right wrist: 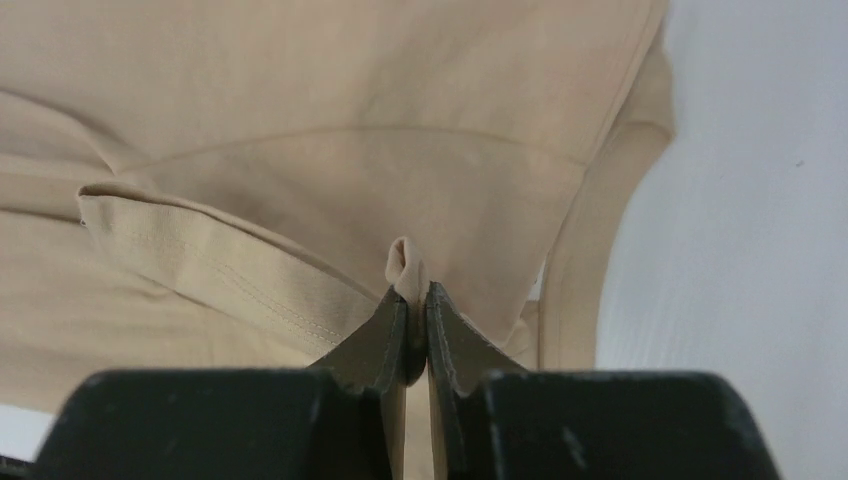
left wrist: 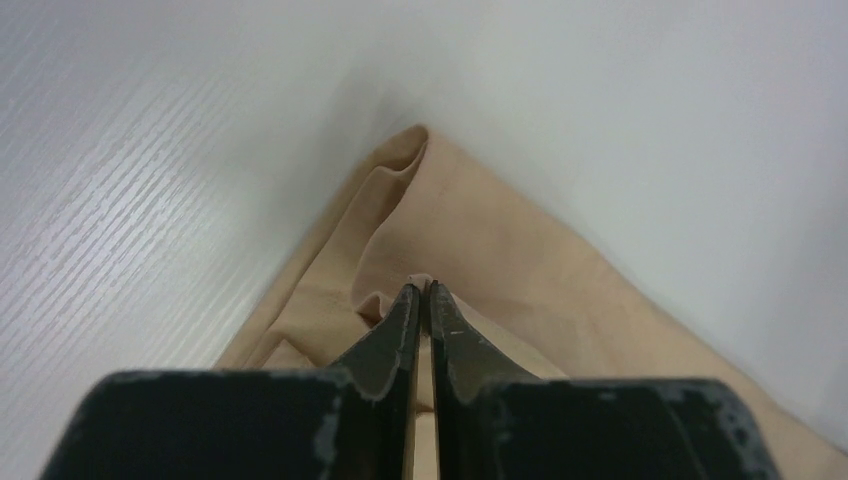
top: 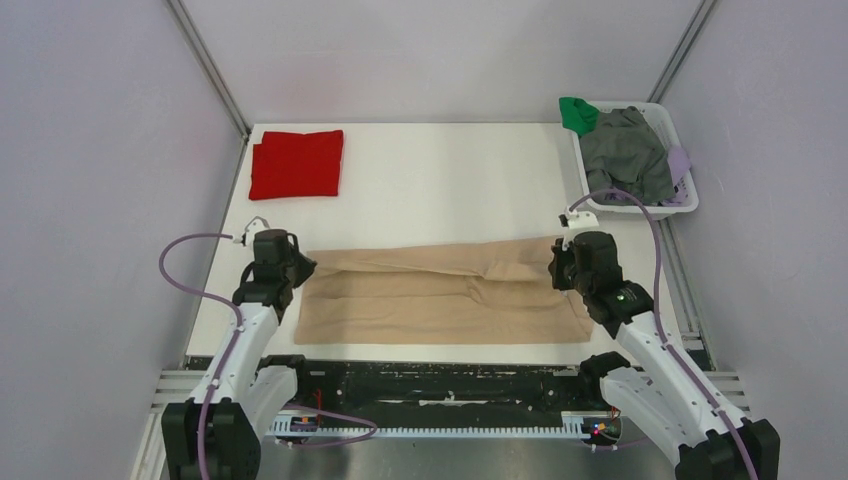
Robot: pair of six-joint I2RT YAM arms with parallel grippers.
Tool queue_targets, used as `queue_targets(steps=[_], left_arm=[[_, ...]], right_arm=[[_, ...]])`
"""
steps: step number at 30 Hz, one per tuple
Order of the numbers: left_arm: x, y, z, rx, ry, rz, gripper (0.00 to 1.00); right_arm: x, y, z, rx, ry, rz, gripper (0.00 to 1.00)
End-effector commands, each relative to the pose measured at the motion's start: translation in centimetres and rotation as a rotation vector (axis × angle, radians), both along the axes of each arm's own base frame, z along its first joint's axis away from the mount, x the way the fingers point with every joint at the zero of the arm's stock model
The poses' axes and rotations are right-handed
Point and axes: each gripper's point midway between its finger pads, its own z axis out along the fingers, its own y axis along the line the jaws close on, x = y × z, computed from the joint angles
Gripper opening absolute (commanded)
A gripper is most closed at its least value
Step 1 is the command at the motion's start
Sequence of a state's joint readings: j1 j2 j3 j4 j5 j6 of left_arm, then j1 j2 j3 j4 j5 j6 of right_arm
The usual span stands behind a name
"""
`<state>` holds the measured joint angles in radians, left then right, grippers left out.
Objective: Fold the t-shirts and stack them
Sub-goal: Fold the other side of the tshirt into a rectangle
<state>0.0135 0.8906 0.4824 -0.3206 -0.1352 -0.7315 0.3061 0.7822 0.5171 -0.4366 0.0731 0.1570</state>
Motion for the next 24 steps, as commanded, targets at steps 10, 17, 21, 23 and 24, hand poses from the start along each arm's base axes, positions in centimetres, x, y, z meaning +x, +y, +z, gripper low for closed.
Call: queue_targets(steps=[10,17,21,23,24], left_arm=[[-3.6,5.5,3.1,0.08,-0.028,0.402,1.0],[-1.2,2.3,6.2,-0.015,-0.105,0.213,1.0],[0.8,-1.8,5.1,-0.125,-0.058,-0.006,1.0],[1.6,-3.7,4.1,-0.185,-0.036,-0.102,1.0],[1.7,-4.9,3.6,-0.212,-0.021,-0.15,1.0]], right_arm=[[-7.9,3.8,-2.3,0.196,0.244,0.181,0.97],[-5.4,4.3,0.5,0.201,0.137,0.187,0.98],[-4.1,4.8,2.2,0.202,0.086,0.22,0.98],[-3.6,4.9,1.7,0.217,0.089,0.189,0.98],[-3.4,5.1,1.0,0.238,0.107,0.171,0.98]])
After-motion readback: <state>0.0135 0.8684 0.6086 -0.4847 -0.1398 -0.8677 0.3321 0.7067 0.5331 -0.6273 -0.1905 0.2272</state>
